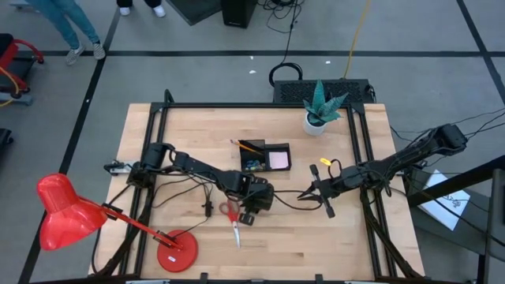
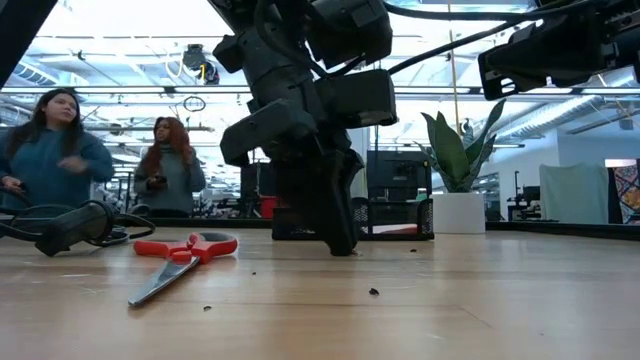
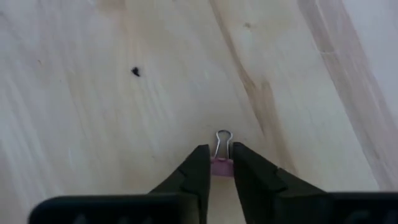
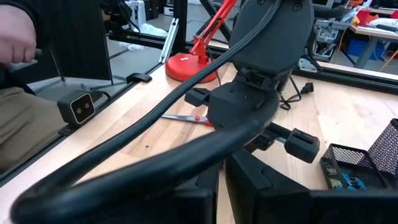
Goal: Pick and place office supplies into organizer
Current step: Put the pink binder clip into the black desk organizer
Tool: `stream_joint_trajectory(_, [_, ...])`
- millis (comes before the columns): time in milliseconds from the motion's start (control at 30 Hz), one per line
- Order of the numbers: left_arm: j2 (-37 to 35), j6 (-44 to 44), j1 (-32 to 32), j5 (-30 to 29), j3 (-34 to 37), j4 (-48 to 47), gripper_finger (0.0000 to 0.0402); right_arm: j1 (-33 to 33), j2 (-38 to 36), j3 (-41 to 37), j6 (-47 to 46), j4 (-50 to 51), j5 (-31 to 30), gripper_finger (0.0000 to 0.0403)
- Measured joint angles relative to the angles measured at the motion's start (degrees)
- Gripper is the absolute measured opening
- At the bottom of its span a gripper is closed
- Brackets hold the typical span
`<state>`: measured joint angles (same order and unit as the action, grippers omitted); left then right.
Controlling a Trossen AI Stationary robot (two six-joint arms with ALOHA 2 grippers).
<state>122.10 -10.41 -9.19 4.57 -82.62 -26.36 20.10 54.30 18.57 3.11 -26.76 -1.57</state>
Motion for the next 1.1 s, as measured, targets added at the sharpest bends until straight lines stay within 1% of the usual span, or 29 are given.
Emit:
stream_joint_trajectory(100, [0.02, -1.09, 0.04, -1.67, 0.02, 0.18, 0.0048, 0.00, 0.00, 0.00, 0.00, 0.00, 0.08, 0.0018])
stream_joint_trajectory(200, [-0.20, -2.07, -0.13, -4.08, -0.06, 0.18, 0.0042, 0.02, 0.00, 0.00, -0.32, 0.00, 0.11, 0.0018])
stream_joint_trajectory(400, [-0.06, -4.86, -0.44, -8.83, -1.66, -2.51, 0.0074, 0.02, -0.02, -0.04, -0.48, 0.04, 0.33, 0.0018])
stream_joint_trajectory(500, [0.00, -4.97, -0.44, -11.72, -3.50, -6.45, 0.0075, 0.02, -0.02, -0.04, -0.48, 0.09, 0.31, 0.0018])
stream_joint_trajectory(600, [0.00, -5.59, -0.43, -15.59, -5.92, -10.37, 0.0060, 0.02, -0.02, -0.04, -0.47, 0.07, 0.36, 0.0018])
stream_joint_trajectory(700, [0.00, -5.67, -0.43, -19.33, -8.63, -14.27, 0.0038, 0.02, -0.02, -0.04, -0.48, 0.07, 0.36, 0.0018])
stream_joint_trajectory(833, [-0.07, -4.96, -0.08, -22.76, -11.70, -17.60, 0.0008, 0.02, -0.02, -0.04, -0.49, 0.44, 0.33, 0.0018])
stream_joint_trajectory(900, [-0.07, -4.11, 0.29, -24.30, -13.05, -19.26, 0.0005, 0.02, 0.00, -0.04, -0.69, 0.52, 0.31, 0.0018])
stream_joint_trajectory(967, [-0.13, -2.68, 0.59, -24.13, -14.07, -19.84, 0.0012, 0.02, -0.02, -0.04, -0.92, 0.57, 0.25, 0.0018])
stream_joint_trajectory(1033, [-0.20, -1.94, 0.87, -21.11, -14.35, -20.12, 0.0024, 0.01, -0.02, -0.04, -0.96, 0.79, 0.22, 0.0018])
stream_joint_trajectory(1100, [-0.20, -3.59, 1.11, -18.80, -14.35, -21.67, 0.0036, 0.00, -0.02, -0.04, -0.96, 0.85, 0.22, 0.0018])
